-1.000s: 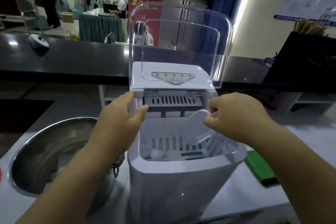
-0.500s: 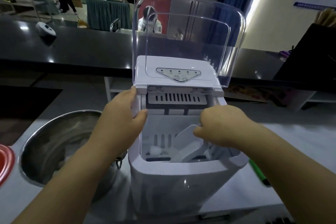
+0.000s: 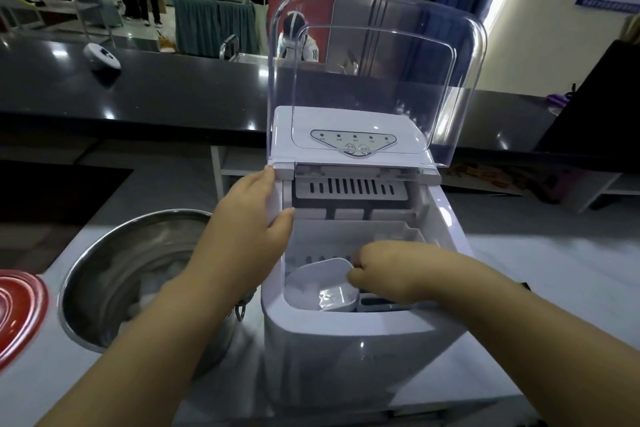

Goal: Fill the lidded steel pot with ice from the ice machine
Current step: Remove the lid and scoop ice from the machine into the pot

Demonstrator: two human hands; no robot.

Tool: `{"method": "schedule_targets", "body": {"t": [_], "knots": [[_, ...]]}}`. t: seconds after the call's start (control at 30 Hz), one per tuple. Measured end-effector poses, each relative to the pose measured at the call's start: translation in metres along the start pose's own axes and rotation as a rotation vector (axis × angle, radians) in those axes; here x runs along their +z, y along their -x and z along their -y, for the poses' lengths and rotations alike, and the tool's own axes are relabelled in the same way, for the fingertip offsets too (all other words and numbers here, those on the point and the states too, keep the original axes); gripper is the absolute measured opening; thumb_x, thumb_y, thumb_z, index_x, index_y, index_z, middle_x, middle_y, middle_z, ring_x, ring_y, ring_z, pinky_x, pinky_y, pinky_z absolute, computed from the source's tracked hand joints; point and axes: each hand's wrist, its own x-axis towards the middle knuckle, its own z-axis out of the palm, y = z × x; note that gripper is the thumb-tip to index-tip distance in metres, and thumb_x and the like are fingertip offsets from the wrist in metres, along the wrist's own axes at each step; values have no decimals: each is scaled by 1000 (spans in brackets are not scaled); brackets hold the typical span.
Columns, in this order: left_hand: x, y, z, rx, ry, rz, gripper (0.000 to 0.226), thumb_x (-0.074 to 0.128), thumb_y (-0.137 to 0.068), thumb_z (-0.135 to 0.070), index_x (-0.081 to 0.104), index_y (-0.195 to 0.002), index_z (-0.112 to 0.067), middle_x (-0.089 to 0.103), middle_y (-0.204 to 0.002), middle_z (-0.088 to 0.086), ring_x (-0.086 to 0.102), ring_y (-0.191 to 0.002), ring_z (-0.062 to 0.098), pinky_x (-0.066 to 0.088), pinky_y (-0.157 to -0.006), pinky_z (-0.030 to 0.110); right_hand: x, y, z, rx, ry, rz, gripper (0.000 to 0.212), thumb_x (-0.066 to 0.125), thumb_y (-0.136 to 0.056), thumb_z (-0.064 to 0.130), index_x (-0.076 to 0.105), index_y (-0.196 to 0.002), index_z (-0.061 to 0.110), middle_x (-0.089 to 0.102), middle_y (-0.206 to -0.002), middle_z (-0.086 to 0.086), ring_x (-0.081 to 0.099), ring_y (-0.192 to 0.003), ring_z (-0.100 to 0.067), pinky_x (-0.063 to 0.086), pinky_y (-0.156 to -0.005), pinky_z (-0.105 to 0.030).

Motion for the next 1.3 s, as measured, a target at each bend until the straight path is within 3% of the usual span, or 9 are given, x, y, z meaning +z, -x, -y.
{"method": "schedule_targets", "body": {"t": [0.23,0.4,0.63,0.77,0.9,0.97,1.1,1.2,1.3], "knots": [[0,1,-1,-4,9,5,61,53,-93,-29,29,-146,-14,43,-142,2,43,-127,17,40,-105,36,-5,-2,-3,19,-254,-89,34,48,-91,30,65,-93,0,55,-79,-8,47,-72,-22,40,-68,-33],[1,3,-1,-20,67,-23,51,43,-97,-25,31,-145,-15,45,-139,1,43,-124,15,35,-102,26,-10,7,-7,55,-454,-175,28,53,-87,30,54,-62,17,50,-64,-2,42,-61,-20,36,-61,-29],[-2,3,-3,-40,135,-38,45,42,-98,-18,37,-142,-16,50,-134,1,47,-118,14,36,-99,26,-17,21,-14,-9,-742,-233,25,52,-91,13,54,-66,15,53,-64,2,47,-59,-8,41,-61,-21],[-5,4,-1,-64,181,-51,41,41,-98,-18,43,-139,-21,54,-126,-5,47,-102,4,37,-86,19,-20,33,-18,17,-749,-261,22,50,-88,18,48,-67,12,46,-51,5,34,-50,-12,30,-54,-25],[-11,10,0,-47,232,-98,34,45,-96,-13,58,-114,-38,59,-92,-24,54,-78,-7,40,-62,6,-19,41,-15,14,-822,-318,27,49,-89,17,44,-63,13,42,-54,0,27,-52,-14,26,-52,-28],[-15,15,3,-35,236,-122,36,45,-95,-12,55,-97,-47,58,-83,-27,56,-76,-9,42,-62,7,-19,44,-12,9,-818,-355,28,50,-90,17,46,-63,11,43,-50,2,28,-49,-13,26,-49,-26],[-20,23,14,-51,211,-184,23,49,-94,-14,63,-108,-26,61,-90,-19,56,-85,-8,41,-71,9,-20,48,-4,-13,-804,-429,32,51,-91,19,53,-60,13,48,-43,9,32,-49,-12,28,-50,-26],[-29,32,24,-54,212,-243,18,53,-92,-13,65,-98,-25,65,-83,-18,61,-79,-5,45,-71,13,-22,48,8,-46,-831,-458,33,53,-93,26,59,-63,14,50,-57,1,37,-56,-14,30,-52,-27],[-40,42,41,-91,205,-289,16,55,-91,-14,66,-98,-23,68,-81,-12,64,-80,6,51,-76,28,-25,42,26,-74,-845,-479,32,54,-93,29,64,-69,12,48,-59,-1,36,-57,-15,30,-52,-27]]}}
